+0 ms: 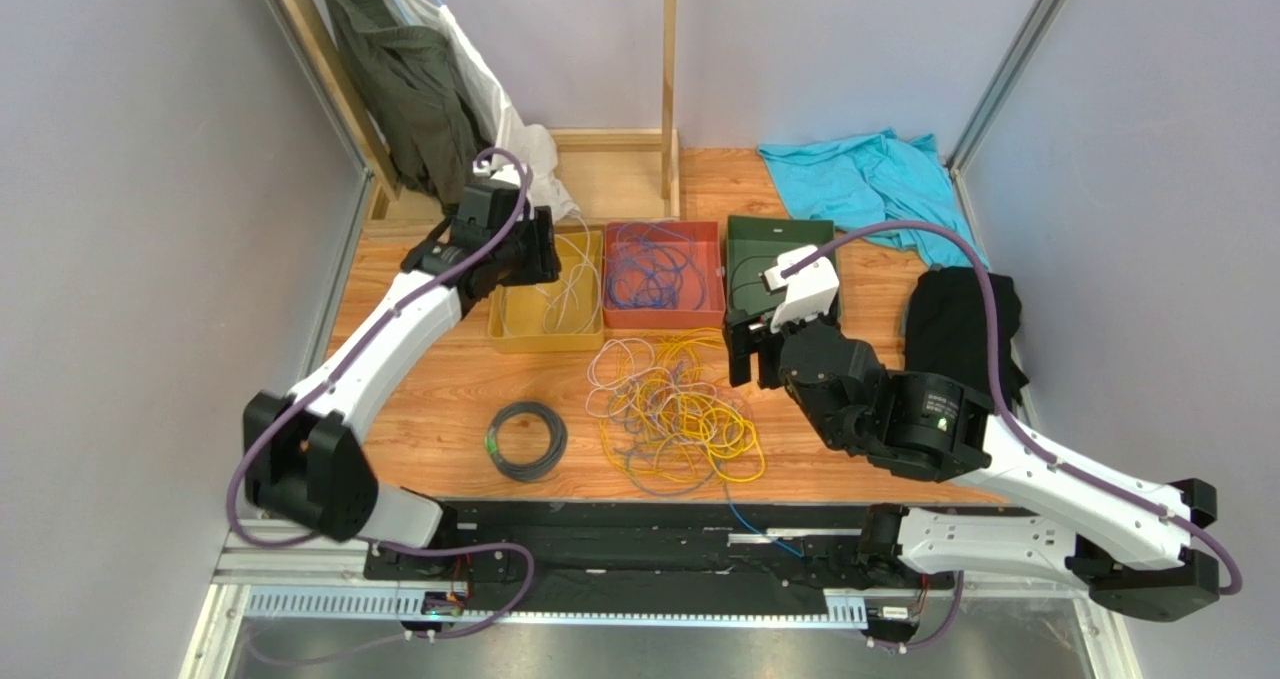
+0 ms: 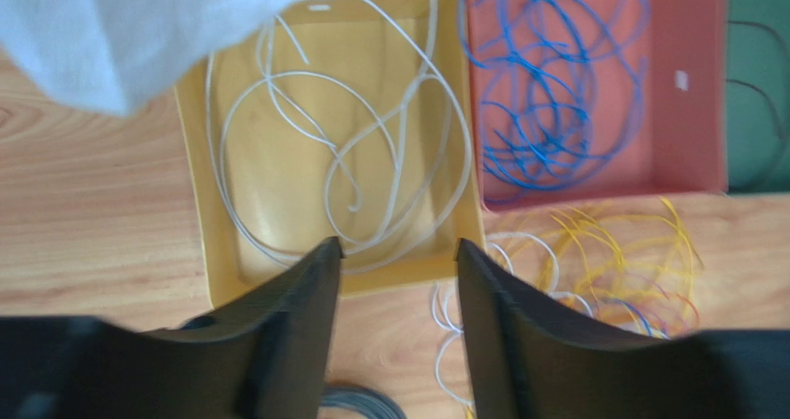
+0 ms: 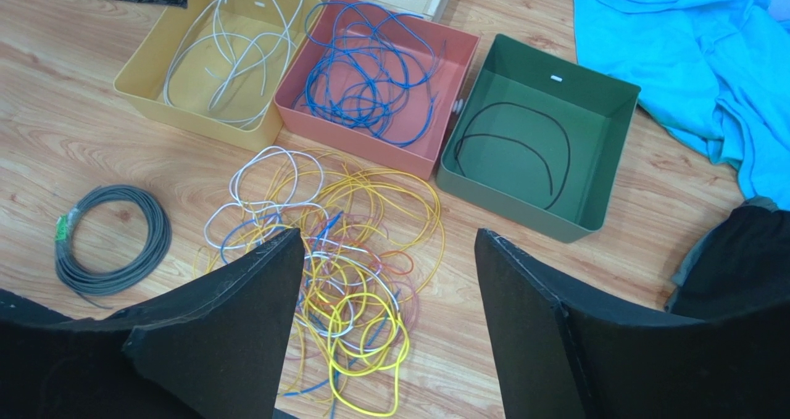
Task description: Untangle the cables
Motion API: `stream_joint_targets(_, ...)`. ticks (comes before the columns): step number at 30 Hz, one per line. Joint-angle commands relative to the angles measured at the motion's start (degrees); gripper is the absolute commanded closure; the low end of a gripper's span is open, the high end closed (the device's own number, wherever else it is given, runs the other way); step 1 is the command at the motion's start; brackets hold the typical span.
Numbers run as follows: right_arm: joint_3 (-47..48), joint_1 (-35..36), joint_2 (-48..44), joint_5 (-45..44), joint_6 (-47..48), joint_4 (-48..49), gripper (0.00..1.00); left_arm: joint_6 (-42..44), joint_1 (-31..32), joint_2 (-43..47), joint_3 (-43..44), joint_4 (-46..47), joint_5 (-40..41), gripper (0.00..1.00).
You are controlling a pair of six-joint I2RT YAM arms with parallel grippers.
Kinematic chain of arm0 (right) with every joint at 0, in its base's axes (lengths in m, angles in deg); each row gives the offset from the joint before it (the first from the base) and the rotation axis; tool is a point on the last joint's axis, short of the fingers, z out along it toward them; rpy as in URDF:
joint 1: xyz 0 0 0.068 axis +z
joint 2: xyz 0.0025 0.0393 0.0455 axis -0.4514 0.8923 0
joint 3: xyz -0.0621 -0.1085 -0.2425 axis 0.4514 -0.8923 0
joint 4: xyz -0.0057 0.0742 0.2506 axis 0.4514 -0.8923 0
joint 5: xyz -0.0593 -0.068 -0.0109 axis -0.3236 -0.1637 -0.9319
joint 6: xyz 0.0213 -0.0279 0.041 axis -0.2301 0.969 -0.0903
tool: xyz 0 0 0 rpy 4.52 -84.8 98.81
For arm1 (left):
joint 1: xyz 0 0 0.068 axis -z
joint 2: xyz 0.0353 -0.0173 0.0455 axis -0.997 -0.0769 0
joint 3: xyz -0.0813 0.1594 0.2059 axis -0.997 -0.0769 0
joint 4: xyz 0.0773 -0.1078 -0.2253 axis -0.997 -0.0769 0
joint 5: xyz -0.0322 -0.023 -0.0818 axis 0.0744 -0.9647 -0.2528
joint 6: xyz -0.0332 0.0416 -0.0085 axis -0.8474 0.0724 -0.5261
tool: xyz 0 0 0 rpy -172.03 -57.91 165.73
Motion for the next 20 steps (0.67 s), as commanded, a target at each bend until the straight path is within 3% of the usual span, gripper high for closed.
stream_joint_targets(1,-1.74,-0.27,-2.78,-0.87,-5.75,-0.56,0.23,-1.78,5.02,17.27,-4.39,3.86,-5.67,0.1)
stream_joint_targets(2,-2.53,-0.27,-2.87,-0.78,-6.54,-0.38,0.22,-1.95,8.0,19.58,-6.4,3.24,-4.35,0.01)
stream_joint_targets(6,-4.12,-0.27,-1.38,-1.3,-9.01,0.67,0.2,-6.07,12.07,29.6,-11.94,-2.1,-4.34,0.01)
stream_joint_targets(11,-3.24,-0.27,1.78,-3.85,-10.5,1.29,0.19,-9.33,16.45,35.33,-17.39,-9.41,-1.82,0.01)
stream_joint_targets(20,-5.53,-0.27,1.96,-4.82,-17.27,1.99,0.2,-8.72,16.9,39.82,-16.88,-18.11,3.57,0.01)
